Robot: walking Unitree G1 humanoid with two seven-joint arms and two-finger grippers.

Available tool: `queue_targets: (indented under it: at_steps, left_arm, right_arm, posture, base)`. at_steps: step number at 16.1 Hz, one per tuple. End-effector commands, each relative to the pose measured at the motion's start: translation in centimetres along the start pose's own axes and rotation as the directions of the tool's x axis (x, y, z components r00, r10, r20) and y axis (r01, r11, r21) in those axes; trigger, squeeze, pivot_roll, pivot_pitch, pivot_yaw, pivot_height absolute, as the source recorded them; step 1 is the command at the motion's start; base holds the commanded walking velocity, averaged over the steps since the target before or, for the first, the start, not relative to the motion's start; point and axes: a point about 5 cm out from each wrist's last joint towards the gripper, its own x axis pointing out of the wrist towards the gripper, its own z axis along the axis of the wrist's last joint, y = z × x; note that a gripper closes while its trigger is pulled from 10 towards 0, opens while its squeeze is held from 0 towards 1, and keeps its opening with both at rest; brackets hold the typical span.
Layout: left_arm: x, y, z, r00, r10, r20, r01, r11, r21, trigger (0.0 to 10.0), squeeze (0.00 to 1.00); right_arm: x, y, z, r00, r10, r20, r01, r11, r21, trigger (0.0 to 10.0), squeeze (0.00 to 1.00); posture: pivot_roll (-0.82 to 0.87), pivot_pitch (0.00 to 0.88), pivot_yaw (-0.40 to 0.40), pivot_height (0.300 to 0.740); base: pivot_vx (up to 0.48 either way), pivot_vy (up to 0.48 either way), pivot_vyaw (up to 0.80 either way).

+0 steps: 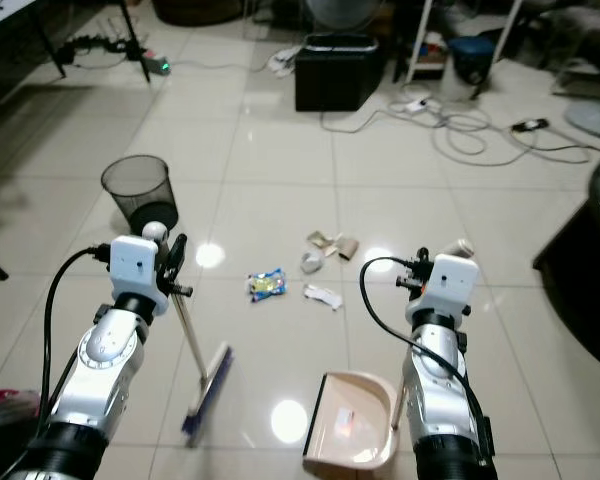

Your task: Sweep floor

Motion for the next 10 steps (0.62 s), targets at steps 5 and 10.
queue_targets:
  at_steps: [5, 10]
  left_arm:
    - [0.37, 0.19, 1.05, 0.999, -0.002, 0.053, 0.001, 1.000, 0.010, 10.0, 0.00]
    - [0.38, 0.15, 1.04, 0.998, 0.001, 0.057, -0.002, 1.000, 0.011, 10.0, 0.00]
  right_arm:
    - [0.54, 0.31, 0.91, 0.999, 0.003, 0.036, -0.004, 1.000, 0.013, 10.0, 0.00]
    - [0.67, 0.29, 1.05, 0.999, 0.007, 0.046, -0.007, 1.000, 0.010, 10.0, 0.00]
  posture:
    - [-0.06, 0.040, 0.026, 0.740]
    - [-0.06, 0.025, 0.026, 0.740]
  base:
    - [0.415, 0.000, -0.09]
    - [0.418, 0.000, -0.32]
